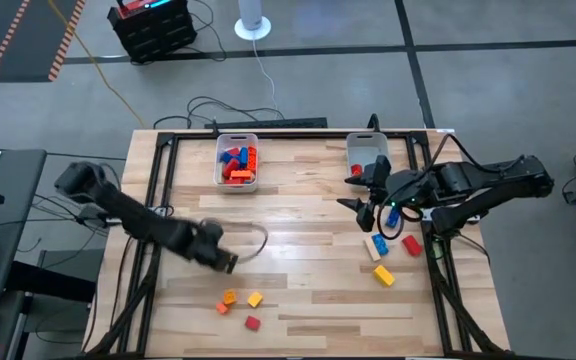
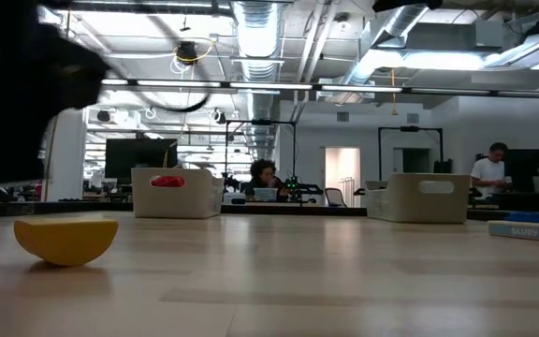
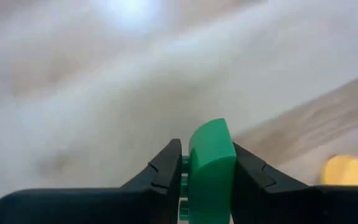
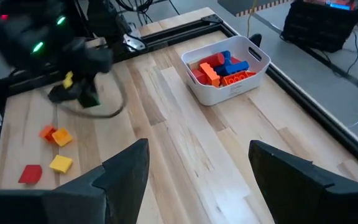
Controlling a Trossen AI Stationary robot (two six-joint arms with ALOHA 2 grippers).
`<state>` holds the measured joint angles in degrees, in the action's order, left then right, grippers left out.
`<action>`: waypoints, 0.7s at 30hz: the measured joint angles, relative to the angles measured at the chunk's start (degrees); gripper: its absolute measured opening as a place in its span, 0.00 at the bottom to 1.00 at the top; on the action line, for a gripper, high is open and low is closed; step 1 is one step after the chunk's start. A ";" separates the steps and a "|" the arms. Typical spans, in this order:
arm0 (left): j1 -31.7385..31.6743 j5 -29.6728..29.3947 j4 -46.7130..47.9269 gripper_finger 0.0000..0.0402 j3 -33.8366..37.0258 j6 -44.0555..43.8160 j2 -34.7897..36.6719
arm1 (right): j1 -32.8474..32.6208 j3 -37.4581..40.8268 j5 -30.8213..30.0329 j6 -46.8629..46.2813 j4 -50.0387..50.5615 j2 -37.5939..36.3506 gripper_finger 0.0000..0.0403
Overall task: Sort blocks by size
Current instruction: Put the green cuboid game piece into the white bin
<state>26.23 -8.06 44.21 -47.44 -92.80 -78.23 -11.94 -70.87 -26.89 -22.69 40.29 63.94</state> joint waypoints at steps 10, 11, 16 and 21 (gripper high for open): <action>-27.22 4.01 -27.56 0.20 0.00 38.81 5.61 | 5.37 0.00 0.34 3.06 -0.29 3.00 0.75; -29.09 6.05 -31.95 0.20 0.00 40.30 4.93 | 5.88 0.00 0.78 2.19 -0.37 2.97 0.75; -34.80 12.41 -51.13 0.20 -0.11 42.17 0.98 | 6.41 0.00 1.18 -1.12 -0.07 2.93 0.75; -38.87 18.23 -55.13 0.20 -5.24 44.49 -7.09 | 6.33 0.00 0.72 -6.69 1.16 2.88 0.75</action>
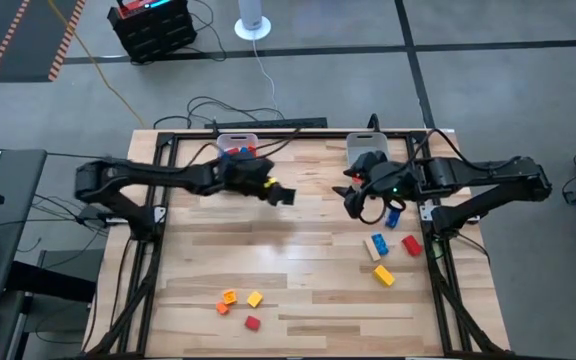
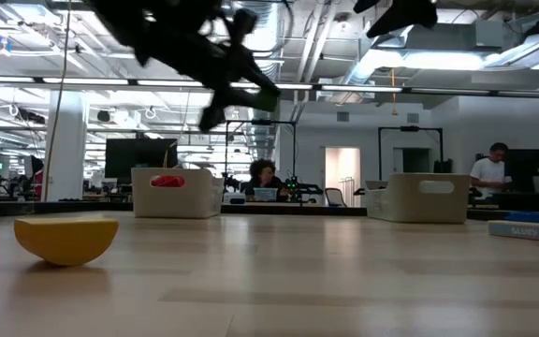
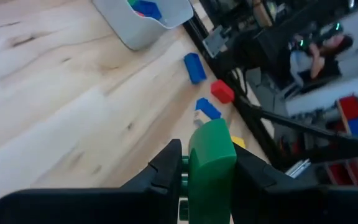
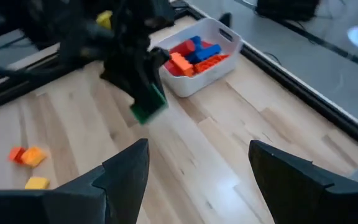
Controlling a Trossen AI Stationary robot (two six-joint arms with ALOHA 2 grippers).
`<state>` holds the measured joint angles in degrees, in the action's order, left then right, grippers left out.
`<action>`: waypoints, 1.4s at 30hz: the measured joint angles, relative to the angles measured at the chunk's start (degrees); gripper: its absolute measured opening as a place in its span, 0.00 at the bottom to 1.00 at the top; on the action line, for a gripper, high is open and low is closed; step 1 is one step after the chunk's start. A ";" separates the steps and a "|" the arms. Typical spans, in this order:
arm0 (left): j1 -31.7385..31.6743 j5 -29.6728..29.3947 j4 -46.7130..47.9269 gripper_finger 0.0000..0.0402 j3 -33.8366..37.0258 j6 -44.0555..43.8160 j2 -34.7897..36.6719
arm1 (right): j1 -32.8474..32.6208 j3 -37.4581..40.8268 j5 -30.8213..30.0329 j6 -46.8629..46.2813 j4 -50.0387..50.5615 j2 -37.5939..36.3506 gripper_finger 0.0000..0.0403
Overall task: Sort blocks by size
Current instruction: Put the green cuboid game piece into the white bin
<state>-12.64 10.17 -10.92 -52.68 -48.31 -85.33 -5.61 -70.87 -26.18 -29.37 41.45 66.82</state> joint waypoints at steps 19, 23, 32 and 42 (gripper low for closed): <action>-7.52 7.78 1.31 0.21 -47.20 8.08 -41.55 | -0.65 0.00 -0.67 -23.76 10.37 -0.62 0.75; -7.74 7.99 4.67 0.21 -56.55 6.62 -48.40 | -1.58 0.00 -0.55 -24.73 10.28 -2.07 0.75; -7.23 6.28 14.23 0.22 -69.31 9.35 -57.98 | -3.04 0.00 -0.86 -26.05 10.47 -4.41 0.75; -5.82 2.62 13.10 0.37 -69.84 16.96 -58.06 | -3.04 0.00 -0.91 -25.67 11.11 -4.71 0.75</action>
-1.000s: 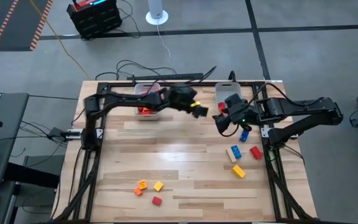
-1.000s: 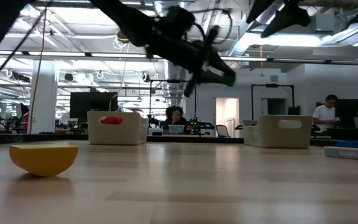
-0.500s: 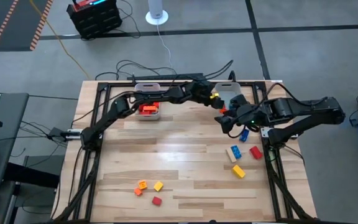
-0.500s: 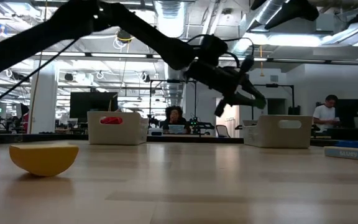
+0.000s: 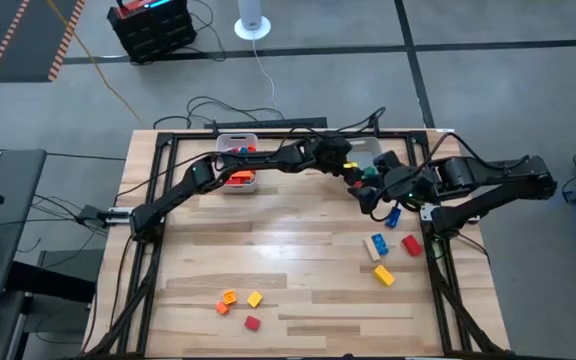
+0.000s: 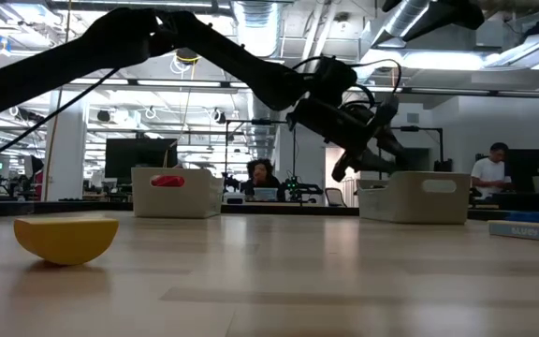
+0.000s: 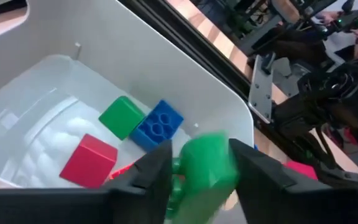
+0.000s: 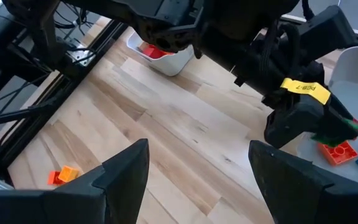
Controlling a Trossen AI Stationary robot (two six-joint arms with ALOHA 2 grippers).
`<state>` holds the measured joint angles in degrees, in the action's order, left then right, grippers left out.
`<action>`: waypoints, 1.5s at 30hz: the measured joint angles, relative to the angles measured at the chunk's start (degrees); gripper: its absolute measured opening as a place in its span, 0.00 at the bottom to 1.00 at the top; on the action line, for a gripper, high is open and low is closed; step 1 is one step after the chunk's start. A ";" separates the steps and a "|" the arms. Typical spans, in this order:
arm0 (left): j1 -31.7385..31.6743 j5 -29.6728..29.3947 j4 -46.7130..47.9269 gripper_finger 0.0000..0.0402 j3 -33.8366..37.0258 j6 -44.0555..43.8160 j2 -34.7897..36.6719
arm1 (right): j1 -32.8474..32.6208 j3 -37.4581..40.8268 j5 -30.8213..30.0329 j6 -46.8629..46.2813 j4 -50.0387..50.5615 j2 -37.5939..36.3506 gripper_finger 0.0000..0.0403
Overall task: Sort blocks by size
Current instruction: Put the green cuboid game piece into the white bin, then put the orange square game piece into the gray bin
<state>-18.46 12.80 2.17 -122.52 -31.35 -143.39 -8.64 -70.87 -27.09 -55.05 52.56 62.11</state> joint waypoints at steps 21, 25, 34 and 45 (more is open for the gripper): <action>4.00 -0.56 32.15 0.49 -0.76 26.81 15.84 | -8.39 0.00 6.36 5.40 -2.80 -3.69 0.75; 7.42 0.09 44.30 0.47 -0.74 31.88 18.99 | -12.35 0.00 7.75 3.55 -0.19 -3.63 0.75; 13.58 -3.99 36.20 0.42 21.79 23.58 37.13 | -19.64 0.02 12.42 -8.02 19.99 -1.32 0.75; 33.19 -7.51 31.42 0.41 56.49 -3.00 58.62 | -14.17 0.02 8.98 5.25 18.32 -0.90 0.75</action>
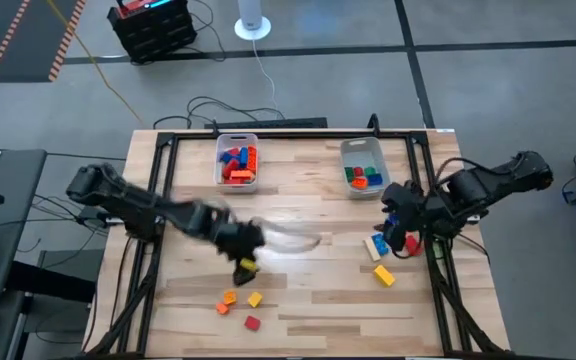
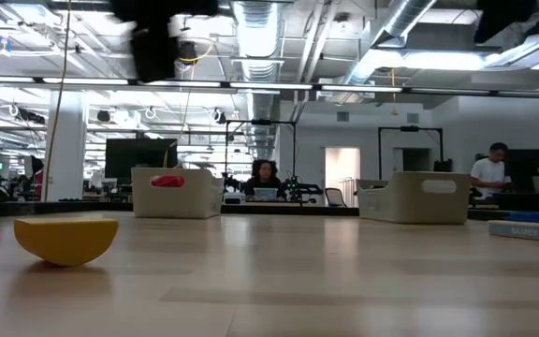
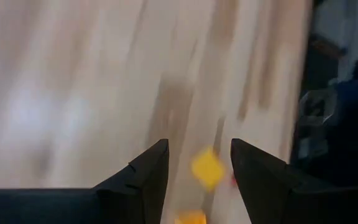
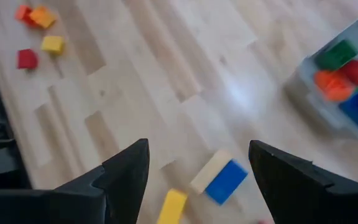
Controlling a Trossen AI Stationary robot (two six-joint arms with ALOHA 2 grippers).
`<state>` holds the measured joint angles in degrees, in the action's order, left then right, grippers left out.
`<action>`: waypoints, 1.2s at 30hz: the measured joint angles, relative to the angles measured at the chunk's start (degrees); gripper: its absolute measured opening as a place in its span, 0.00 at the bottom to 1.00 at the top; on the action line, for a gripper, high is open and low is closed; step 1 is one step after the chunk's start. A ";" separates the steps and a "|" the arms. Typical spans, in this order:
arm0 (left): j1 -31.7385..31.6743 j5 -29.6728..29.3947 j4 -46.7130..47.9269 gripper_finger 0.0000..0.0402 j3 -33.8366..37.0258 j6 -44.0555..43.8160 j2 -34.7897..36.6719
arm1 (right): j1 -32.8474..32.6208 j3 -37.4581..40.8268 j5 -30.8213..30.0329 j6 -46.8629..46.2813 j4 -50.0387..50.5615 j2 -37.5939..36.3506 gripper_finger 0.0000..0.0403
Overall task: Sort blocks by size
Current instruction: Put the orange square game piece into the gray bin
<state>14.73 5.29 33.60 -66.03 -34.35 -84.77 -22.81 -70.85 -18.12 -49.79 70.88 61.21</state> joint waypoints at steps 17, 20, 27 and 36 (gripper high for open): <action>20.74 -6.81 6.17 0.41 5.98 -34.71 -5.66 | 12.11 0.00 0.08 21.55 -7.47 0.00 0.75; 23.52 -6.73 5.95 0.41 5.54 -37.76 -7.02 | 12.06 0.00 0.08 22.19 -7.44 0.00 0.75; 28.94 -8.24 6.47 0.41 3.93 -41.71 -8.04 | 11.98 0.00 0.19 24.04 -7.46 0.00 0.75; 32.18 -10.31 5.72 0.43 4.04 -64.01 -8.13 | 11.98 0.00 0.18 24.73 -8.13 0.00 0.75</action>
<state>46.92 -5.02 39.32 -62.00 -98.36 -92.90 -10.83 -70.85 -17.93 -25.06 62.75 61.21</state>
